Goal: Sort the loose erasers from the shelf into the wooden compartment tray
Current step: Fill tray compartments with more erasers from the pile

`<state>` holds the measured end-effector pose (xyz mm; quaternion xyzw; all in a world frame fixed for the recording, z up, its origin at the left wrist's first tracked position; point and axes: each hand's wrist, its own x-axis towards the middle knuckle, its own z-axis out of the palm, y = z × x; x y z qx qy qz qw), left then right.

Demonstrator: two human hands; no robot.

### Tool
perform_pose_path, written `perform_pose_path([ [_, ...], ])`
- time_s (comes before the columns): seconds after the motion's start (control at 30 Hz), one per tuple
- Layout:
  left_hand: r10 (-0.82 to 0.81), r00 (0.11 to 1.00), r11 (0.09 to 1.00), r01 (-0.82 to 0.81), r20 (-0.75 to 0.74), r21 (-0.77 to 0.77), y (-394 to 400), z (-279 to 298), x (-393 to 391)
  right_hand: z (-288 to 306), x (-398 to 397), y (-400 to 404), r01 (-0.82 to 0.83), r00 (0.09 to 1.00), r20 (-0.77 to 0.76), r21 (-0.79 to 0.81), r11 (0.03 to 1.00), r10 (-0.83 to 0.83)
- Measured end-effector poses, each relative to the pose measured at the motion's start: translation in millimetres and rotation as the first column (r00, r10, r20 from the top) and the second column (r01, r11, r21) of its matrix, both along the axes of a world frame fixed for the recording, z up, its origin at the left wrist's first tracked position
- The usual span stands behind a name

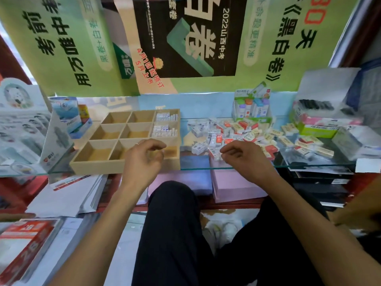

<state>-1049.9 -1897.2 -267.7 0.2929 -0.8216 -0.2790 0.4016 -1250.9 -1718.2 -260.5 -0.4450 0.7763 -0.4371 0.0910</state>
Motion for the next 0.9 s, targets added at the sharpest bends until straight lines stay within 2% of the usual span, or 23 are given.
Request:
perform_pose_path([
  [0.23,-0.101,0.99,0.989,0.11,0.101,-0.098,-14.3,-3.5,-31.9,-0.9,-14.2,-20.3,-0.036,0.999,-0.026,-0.019,0.999,0.036],
  [0.33,-0.188,0.942,0.957,0.24,0.276,-0.166,-23.0,-8.5,-56.5,-3.2,-20.9,-33.4,-0.06,0.997,-0.046,-0.013,0.998,0.06],
  [0.43,-0.19,0.893,0.964,0.248,0.409,-0.094,-27.7,-16.1,-69.1,-3.2,-26.3,-46.6,-0.048,0.998,-0.038,0.007,0.999,0.048],
  [0.73,-0.111,0.906,0.983,0.16,0.408,-0.087,-29.9,-20.1,-76.0,3.6,-25.4,-70.3,-0.039,0.998,-0.051,0.104,0.994,0.045],
  [0.9,-0.074,0.904,0.987,0.126,0.421,-0.098,-24.6,-21.5,-76.4,5.1,-24.8,-64.3,-0.06,0.997,-0.035,0.079,0.995,0.063],
])
